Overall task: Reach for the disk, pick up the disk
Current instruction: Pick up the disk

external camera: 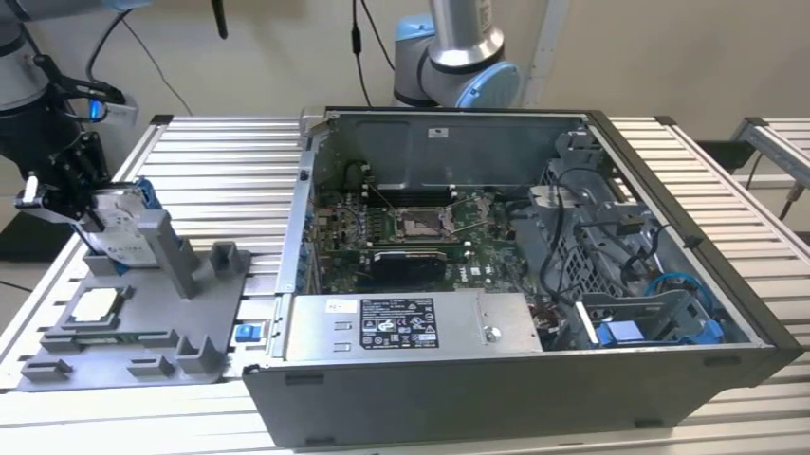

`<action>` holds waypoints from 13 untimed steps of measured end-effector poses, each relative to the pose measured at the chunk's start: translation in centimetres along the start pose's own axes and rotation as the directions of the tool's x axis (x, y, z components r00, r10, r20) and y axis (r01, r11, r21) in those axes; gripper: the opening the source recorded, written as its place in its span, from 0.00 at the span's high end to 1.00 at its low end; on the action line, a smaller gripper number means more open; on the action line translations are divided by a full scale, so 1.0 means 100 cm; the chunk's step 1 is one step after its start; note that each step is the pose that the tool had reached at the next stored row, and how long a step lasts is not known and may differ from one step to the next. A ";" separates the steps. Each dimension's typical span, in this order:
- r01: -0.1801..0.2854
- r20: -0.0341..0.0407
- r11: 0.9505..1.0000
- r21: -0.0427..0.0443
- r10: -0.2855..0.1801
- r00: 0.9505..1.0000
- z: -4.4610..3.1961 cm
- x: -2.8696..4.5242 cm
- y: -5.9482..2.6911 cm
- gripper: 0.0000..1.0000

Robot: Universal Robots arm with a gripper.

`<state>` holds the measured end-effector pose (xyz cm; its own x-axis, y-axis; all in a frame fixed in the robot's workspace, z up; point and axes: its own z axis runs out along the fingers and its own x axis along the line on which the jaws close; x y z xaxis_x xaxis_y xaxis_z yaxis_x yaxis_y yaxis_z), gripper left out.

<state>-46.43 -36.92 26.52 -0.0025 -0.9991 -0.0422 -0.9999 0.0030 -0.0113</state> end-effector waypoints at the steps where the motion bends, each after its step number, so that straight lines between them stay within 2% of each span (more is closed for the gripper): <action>1: 0.000 0.000 1.000 0.000 0.000 1.000 0.0000 0.0000 0.0000 1.00; 4: 0.000 -0.001 1.000 0.000 0.000 1.000 0.0001 0.0000 0.0000 1.00; 7: 0.000 -0.012 1.000 0.000 0.000 1.000 0.0001 0.0000 0.0000 1.00; 11: 0.000 -0.009 1.000 0.000 0.000 1.000 -0.0001 0.0000 0.0000 1.00; 13: 0.000 -0.011 1.000 0.000 0.000 1.000 0.0000 0.0000 0.0000 1.00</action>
<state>-46.43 -36.92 26.51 -0.0026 -0.9995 -0.0313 -0.9999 0.0029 -0.0115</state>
